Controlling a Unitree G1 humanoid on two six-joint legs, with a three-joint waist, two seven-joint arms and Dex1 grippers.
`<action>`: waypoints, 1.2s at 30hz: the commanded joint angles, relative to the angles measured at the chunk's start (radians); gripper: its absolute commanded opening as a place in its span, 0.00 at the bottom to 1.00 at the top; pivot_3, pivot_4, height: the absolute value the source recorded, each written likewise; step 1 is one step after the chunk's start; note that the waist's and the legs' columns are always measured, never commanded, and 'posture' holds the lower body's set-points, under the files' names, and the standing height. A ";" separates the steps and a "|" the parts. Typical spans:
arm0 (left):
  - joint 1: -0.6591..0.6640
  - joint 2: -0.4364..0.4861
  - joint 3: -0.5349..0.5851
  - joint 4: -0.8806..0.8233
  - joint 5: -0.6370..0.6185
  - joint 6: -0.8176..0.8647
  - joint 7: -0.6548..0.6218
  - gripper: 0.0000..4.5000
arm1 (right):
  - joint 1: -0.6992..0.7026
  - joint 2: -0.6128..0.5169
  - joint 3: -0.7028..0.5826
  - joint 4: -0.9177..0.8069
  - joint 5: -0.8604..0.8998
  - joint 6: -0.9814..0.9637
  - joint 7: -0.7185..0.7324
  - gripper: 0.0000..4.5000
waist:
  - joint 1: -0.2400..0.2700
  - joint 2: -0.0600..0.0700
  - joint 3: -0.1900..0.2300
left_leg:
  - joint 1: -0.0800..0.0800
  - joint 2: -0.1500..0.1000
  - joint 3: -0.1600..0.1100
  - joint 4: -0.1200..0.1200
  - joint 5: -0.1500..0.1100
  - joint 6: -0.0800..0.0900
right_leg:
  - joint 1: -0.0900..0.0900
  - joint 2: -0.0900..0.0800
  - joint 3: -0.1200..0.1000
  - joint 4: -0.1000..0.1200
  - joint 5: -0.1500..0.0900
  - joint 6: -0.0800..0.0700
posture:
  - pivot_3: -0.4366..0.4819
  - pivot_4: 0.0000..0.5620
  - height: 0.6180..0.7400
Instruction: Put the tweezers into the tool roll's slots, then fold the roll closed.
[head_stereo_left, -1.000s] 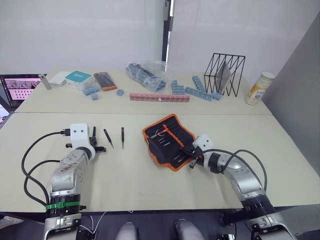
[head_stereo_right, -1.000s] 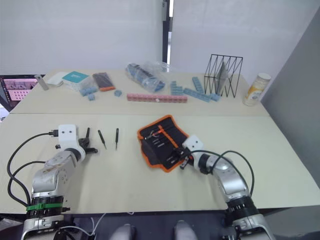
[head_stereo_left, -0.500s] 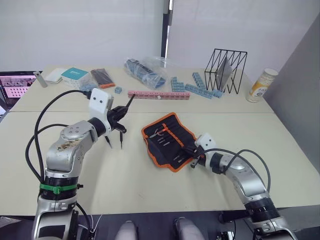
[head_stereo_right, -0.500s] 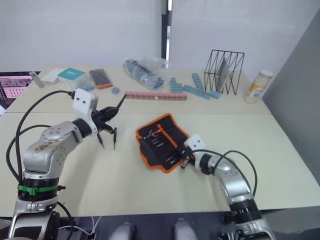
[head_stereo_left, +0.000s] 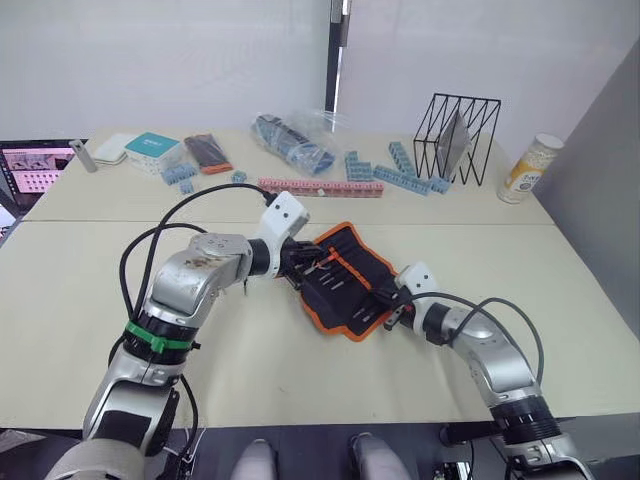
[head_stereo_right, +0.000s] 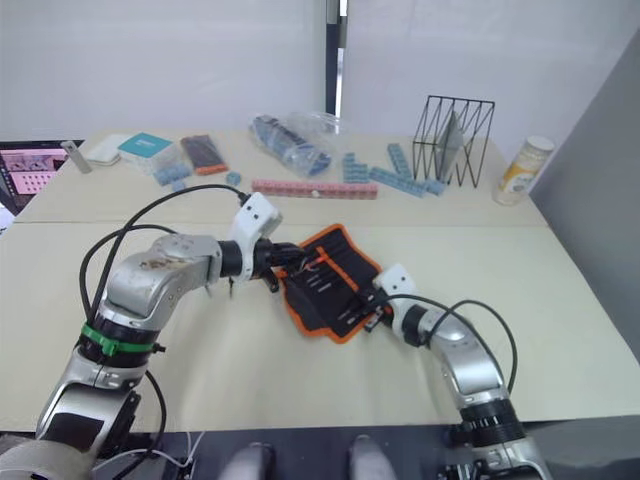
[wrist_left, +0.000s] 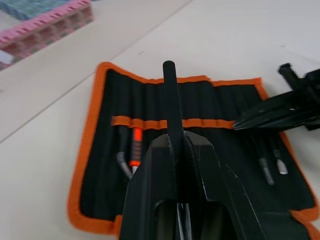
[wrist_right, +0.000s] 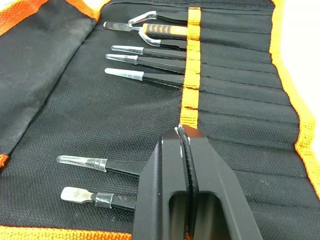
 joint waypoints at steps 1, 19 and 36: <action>-0.038 -0.007 -0.022 -0.009 -0.018 0.058 -0.030 0.01 | 0.004 -0.006 -0.037 -0.041 0.013 0.020 -0.021 0.00 | 0.000 0.000 0.000 | 0.000 0.000 0.000 0.000 0.000 0.000 | 0.000 0.000 0.000 0.000 0.000 0.000 | 0.48 0.27 0.97; -0.031 -0.032 -0.064 -0.044 -0.009 0.210 -0.009 0.01 | -0.001 -0.026 -0.065 -0.064 0.027 0.042 -0.023 0.00 | 0.000 0.001 0.001 | -0.002 0.000 -0.001 0.000 0.000 0.000 | -0.001 0.000 0.000 0.001 0.000 0.000 | 0.48 0.27 0.97; -0.002 -0.102 -0.075 0.008 0.022 0.184 0.079 0.01 | 0.031 0.000 -0.031 -0.012 0.010 0.033 -0.023 0.00 | 0.000 0.001 0.000 | 0.002 0.000 -0.001 0.002 0.000 0.000 | 0.002 0.000 0.000 0.004 0.000 0.000 | 0.48 0.27 0.97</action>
